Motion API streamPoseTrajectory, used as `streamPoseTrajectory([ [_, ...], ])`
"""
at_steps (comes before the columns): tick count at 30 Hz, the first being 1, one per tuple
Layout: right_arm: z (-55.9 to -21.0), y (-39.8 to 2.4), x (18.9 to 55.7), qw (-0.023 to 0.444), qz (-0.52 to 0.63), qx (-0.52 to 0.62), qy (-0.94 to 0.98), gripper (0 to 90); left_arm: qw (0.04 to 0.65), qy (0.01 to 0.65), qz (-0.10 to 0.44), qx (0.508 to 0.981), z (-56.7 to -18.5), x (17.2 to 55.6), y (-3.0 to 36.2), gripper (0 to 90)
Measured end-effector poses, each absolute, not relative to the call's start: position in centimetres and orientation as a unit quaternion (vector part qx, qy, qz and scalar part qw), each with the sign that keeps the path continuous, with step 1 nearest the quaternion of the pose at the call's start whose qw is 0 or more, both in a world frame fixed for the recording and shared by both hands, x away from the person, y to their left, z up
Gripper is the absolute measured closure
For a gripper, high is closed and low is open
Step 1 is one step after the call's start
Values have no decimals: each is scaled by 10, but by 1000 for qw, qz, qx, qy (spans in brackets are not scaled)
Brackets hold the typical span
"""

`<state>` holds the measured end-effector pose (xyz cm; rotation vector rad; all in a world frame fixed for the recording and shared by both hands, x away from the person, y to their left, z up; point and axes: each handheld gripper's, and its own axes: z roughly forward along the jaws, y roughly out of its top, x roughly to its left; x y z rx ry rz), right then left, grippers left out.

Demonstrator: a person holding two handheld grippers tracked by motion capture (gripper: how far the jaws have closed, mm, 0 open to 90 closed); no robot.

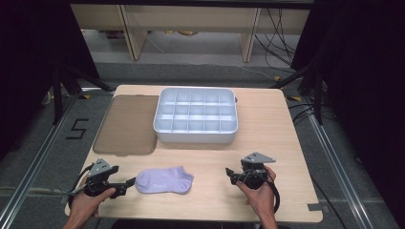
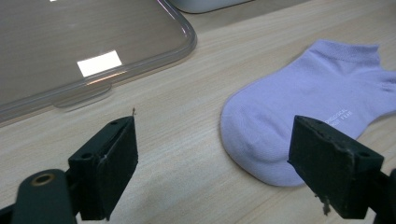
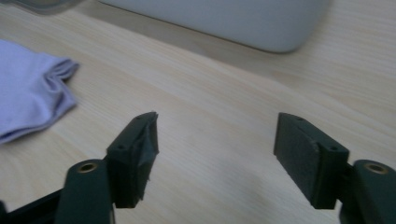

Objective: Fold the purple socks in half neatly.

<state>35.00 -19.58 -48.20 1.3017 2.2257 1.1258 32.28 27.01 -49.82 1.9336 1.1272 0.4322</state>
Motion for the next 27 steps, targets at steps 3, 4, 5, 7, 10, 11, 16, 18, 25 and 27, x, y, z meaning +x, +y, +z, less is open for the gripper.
streamPoseTrajectory([
  [3,-478,-182,350,158,397,431,795,442,418,450,173,770,-498,323,270,150],
  [4,-478,-176,350,147,399,423,800,471,418,450,172,770,-498,323,270,150],
  [5,-478,-176,350,147,399,423,800,471,418,450,172,770,-498,323,270,150],
  [7,-476,-161,349,128,410,404,808,552,421,453,172,767,-498,323,269,150],
  [10,-475,-146,349,118,416,383,816,655,419,450,172,770,-498,323,269,151],
  [11,-475,-146,349,118,416,383,816,655,419,450,172,770,-498,323,269,151],
  [16,-477,-111,351,112,419,323,841,784,410,447,174,776,-498,323,270,152],
  [18,-478,-96,352,103,415,302,852,817,408,448,178,775,-498,323,270,152],
  [25,-481,-62,351,95,397,262,874,890,409,449,176,775,-498,322,271,153],
  [27,-486,-49,351,94,389,249,882,900,408,446,178,777,-498,323,271,153],
])
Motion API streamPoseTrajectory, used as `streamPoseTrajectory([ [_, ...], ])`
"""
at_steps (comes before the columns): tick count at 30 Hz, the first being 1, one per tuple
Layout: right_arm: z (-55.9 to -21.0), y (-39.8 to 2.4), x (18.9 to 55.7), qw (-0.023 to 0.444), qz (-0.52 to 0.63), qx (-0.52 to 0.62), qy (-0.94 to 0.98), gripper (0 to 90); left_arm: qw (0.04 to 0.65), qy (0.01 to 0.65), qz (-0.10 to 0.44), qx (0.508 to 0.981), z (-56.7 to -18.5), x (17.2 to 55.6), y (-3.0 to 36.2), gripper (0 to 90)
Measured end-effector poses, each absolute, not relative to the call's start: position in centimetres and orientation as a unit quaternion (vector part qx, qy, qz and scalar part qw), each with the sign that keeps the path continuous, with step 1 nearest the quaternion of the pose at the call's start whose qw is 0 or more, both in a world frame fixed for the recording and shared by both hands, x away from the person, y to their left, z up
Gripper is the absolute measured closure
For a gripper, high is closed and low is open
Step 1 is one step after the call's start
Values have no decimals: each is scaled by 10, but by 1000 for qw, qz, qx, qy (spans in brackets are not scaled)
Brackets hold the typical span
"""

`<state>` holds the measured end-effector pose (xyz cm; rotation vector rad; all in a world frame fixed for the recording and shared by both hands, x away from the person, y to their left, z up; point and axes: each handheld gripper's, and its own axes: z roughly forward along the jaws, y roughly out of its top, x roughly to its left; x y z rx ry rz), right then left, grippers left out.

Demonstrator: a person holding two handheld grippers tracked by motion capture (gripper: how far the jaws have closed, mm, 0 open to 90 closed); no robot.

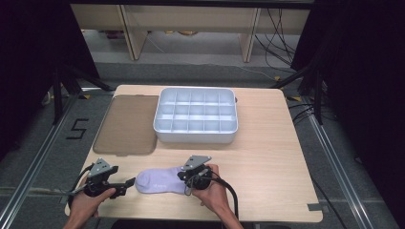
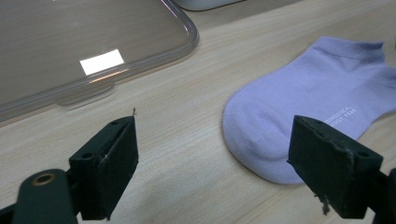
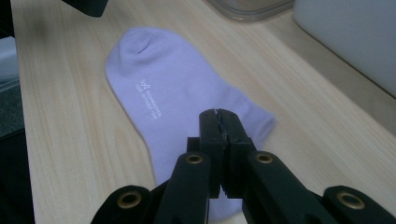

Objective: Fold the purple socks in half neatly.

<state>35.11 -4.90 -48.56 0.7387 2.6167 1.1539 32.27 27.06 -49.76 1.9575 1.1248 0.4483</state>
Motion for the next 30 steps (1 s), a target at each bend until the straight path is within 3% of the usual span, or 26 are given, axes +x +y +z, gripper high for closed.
streamPoseTrajectory([
  [15,-503,-18,359,86,349,225,906,900,411,443,174,777,-498,323,270,153],
  [30,-506,-27,359,79,332,236,910,900,404,436,174,785,-498,322,272,153],
])
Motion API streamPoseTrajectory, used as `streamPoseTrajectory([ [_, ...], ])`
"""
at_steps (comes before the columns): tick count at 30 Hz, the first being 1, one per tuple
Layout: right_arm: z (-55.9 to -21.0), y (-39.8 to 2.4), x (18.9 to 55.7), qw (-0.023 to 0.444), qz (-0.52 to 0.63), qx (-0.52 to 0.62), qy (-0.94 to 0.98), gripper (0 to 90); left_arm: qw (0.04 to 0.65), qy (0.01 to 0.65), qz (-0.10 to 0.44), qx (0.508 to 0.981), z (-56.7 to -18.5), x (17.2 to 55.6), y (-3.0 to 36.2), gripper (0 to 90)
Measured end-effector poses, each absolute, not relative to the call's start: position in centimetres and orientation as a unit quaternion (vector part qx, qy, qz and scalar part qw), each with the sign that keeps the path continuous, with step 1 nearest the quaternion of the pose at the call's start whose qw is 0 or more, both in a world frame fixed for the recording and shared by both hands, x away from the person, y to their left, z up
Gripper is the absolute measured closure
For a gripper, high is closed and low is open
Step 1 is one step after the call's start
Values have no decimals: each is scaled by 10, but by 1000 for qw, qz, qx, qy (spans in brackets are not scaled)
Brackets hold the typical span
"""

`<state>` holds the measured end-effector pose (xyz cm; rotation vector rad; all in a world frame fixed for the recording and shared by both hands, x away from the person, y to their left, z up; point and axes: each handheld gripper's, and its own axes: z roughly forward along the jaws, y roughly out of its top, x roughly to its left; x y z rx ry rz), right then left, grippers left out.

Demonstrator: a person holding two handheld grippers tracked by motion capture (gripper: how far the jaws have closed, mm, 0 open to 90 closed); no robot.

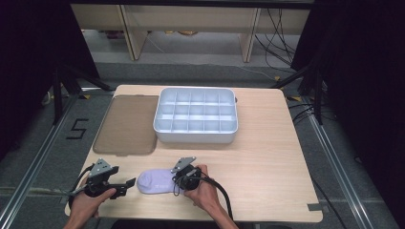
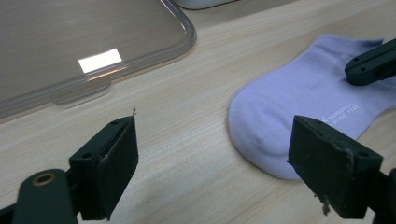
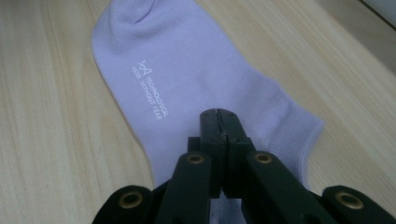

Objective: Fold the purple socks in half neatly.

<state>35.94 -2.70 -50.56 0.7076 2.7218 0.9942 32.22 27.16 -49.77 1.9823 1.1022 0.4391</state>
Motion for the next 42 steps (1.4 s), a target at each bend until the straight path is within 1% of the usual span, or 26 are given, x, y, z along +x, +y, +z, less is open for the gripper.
streamPoseTrajectory([
  [3,-504,-34,358,80,328,238,911,900,403,437,171,786,-497,322,272,153],
  [4,-505,-35,358,81,331,235,910,900,418,448,167,773,-498,322,269,153],
  [5,-504,-39,357,77,326,238,912,900,404,435,168,787,-497,323,272,153],
  [8,-504,-44,356,76,324,240,912,900,404,435,171,786,-497,323,272,152],
  [9,-503,-47,356,77,324,241,912,899,419,449,167,772,-498,322,269,152],
  [10,-503,-51,355,81,324,246,910,899,415,435,167,781,-499,323,270,152],
  [11,-503,-51,355,81,324,246,910,899,415,435,167,781,-499,323,270,152],
  [12,-502,-56,355,83,318,244,912,899,424,445,163,772,-499,321,267,152],
  [13,-502,-58,354,80,319,245,912,899,401,432,166,790,-497,322,270,152],
  [15,-502,-60,355,80,318,246,912,899,407,431,164,789,-498,322,270,152],
  [16,-503,-63,354,79,319,250,911,898,424,447,163,771,-501,322,266,152],
  [17,-501,-66,354,77,316,248,912,898,421,447,161,773,-500,322,267,152],
  [18,-501,-68,353,79,314,250,912,898,409,434,163,786,-499,322,270,152],
  [20,-501,-73,353,81,314,254,911,898,408,434,159,788,-499,322,270,152],
  [21,-501,-73,353,81,314,254,911,898,420,445,158,775,-500,322,267,152],
  [22,-501,-78,351,83,310,259,911,898,413,434,163,784,-500,322,269,152],
  [23,-501,-78,351,83,310,259,911,898,410,435,157,786,-500,322,268,152],
  [24,-500,-81,351,78,308,253,914,898,413,437,152,785,-500,321,266,153],
  [27,-501,-92,350,82,311,258,911,898,423,437,146,780,-502,320,259,160],
  [28,-500,-95,350,80,307,257,913,898,418,430,137,789,-502,319,255,160],
  [32,-499,-101,349,77,303,266,912,898,423,422,125,792,-503,318,248,163],
  [33,-499,-105,350,80,307,263,911,898,433,422,118,787,-503,317,242,165],
  [36,-499,-110,350,77,305,263,912,898,440,411,120,790,-501,317,239,170],
  [38,-499,-113,349,77,306,268,910,898,449,408,121,786,-501,318,234,204],
  [40,-499,-114,349,79,305,270,910,895,453,408,103,786,-502,319,225,204],
  [42,-499,-115,349,87,306,264,910,894,449,395,102,795,-504,318,215,223],
])
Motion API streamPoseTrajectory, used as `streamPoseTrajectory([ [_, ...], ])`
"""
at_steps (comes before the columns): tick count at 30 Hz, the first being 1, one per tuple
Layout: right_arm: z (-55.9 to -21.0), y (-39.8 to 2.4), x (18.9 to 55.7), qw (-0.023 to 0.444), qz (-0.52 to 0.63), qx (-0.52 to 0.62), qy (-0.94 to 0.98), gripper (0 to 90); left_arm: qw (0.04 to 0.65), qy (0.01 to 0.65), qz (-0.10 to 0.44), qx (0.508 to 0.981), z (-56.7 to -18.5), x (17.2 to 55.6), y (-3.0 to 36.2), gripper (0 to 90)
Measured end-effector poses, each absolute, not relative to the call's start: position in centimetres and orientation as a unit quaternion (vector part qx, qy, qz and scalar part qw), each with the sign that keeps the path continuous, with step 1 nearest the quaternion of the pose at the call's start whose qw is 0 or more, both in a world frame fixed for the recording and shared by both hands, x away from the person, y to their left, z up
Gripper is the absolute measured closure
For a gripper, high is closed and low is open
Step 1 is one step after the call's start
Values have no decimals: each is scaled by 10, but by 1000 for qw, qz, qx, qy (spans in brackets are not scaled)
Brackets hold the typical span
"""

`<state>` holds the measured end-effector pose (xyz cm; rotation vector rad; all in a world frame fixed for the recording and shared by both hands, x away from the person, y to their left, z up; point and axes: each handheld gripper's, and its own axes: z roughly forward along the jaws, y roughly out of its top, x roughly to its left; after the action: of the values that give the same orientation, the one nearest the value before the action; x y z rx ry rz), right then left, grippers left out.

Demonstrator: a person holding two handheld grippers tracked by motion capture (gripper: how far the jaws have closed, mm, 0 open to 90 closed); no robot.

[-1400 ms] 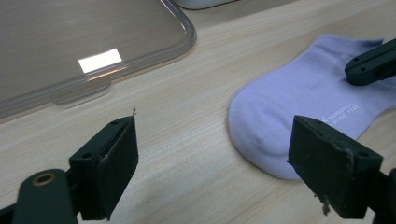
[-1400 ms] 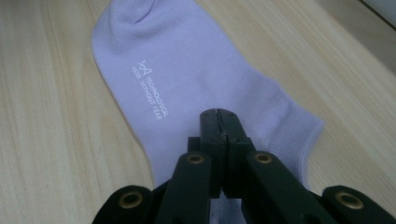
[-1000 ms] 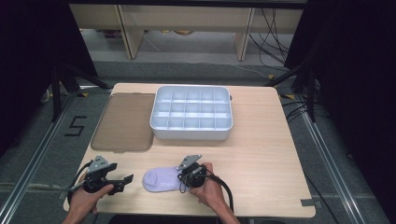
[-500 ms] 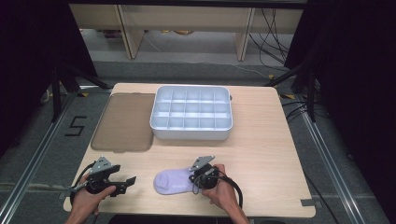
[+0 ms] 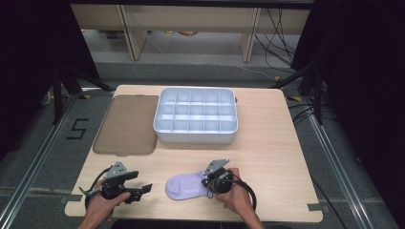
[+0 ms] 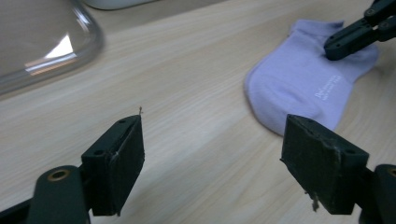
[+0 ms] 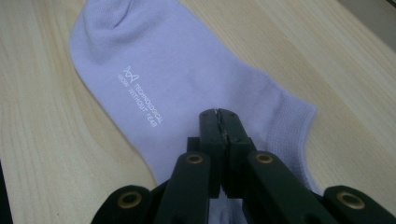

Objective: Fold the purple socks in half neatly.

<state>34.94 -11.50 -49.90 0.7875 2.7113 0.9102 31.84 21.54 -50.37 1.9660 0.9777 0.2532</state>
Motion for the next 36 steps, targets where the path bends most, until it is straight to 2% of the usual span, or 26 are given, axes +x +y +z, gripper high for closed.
streamPoseTrajectory([
  [6,-497,-116,348,76,300,268,912,891,449,370,100,807,-504,321,182,341],
  [7,-498,-117,349,85,303,265,911,887,433,352,104,823,-506,325,174,359],
  [9,-498,-118,350,73,301,263,914,886,418,345,101,834,-507,326,167,375],
  [11,-499,-118,350,74,308,261,912,886,414,339,105,838,-507,327,165,422],
  [17,-499,-118,349,83,305,265,911,882,406,334,103,844,-512,331,149,483],
  [19,-499,-119,349,82,306,265,911,882,378,312,119,863,-514,335,146,513],
  [22,-499,-119,349,82,307,266,910,881,386,311,104,863,-515,335,145,608],
  [23,-499,-119,349,81,306,267,910,881,389,314,103,860,-515,334,144,608],
  [25,-499,-118,348,79,305,271,909,878,394,312,87,860,-516,335,145,696],
  [28,-498,-118,348,80,305,271,909,873,411,318,75,851,-518,335,145,780],
  [32,-498,-117,348,80,306,271,909,863,425,329,56,841,-520,337,147,812],
  [36,-493,-113,343,77,319,269,906,864,422,314,66,848,-517,339,149,823],
])
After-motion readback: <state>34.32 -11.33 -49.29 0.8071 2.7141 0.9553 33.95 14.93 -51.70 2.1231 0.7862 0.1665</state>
